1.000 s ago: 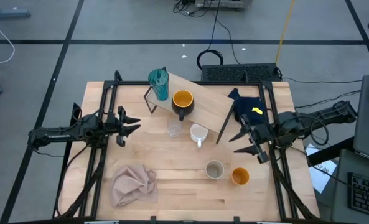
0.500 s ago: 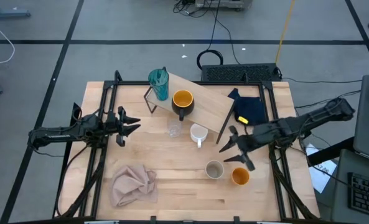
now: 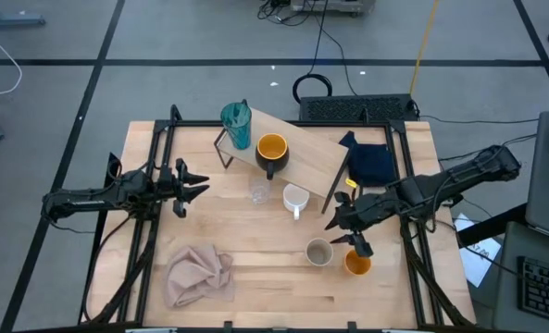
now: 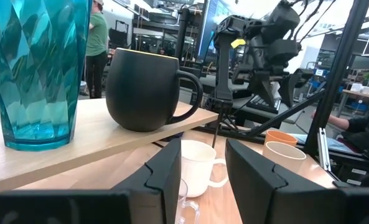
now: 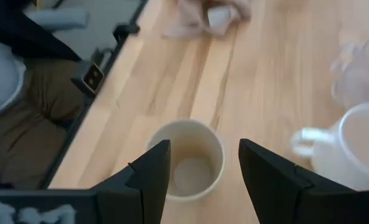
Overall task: Stack small to large cups/mugs on shelf
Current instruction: Put the light brown cup on the shelf
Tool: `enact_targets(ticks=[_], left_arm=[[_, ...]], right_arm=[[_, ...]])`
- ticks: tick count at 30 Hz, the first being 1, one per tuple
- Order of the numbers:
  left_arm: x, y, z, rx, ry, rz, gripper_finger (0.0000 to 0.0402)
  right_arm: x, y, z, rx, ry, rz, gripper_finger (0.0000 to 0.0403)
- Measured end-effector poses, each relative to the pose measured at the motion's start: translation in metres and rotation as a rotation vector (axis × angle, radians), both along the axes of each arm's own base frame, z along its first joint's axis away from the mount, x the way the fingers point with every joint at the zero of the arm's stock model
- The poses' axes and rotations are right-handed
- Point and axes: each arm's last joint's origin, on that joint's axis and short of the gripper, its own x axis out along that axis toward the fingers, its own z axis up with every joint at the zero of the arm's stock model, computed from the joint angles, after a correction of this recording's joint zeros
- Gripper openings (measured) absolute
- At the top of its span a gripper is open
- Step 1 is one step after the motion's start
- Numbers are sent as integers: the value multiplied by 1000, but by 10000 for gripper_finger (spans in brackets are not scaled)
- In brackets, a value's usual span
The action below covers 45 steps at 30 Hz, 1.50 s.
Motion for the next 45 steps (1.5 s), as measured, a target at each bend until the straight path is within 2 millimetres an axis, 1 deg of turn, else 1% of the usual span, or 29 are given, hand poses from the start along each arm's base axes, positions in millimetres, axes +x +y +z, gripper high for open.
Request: enact_targets(ticks=[16, 22, 32, 38, 45], left_arm=[[0, 0, 0, 6, 3, 1, 124], [0, 0, 0, 9, 6, 1, 124], [0, 0, -5, 3, 50, 0, 124], [0, 0, -6, 1, 63, 0, 124], [0, 0, -6, 5, 63, 0, 124]], right_arm=[[24, 8, -35, -24, 163, -31, 183], [30, 10, -46, -44, 206, -35, 183], [37, 0, -56, -101, 239, -95, 183], [39, 1, -59, -91, 247, -105, 183], [41, 2, -58, -68, 221, -113, 183]])
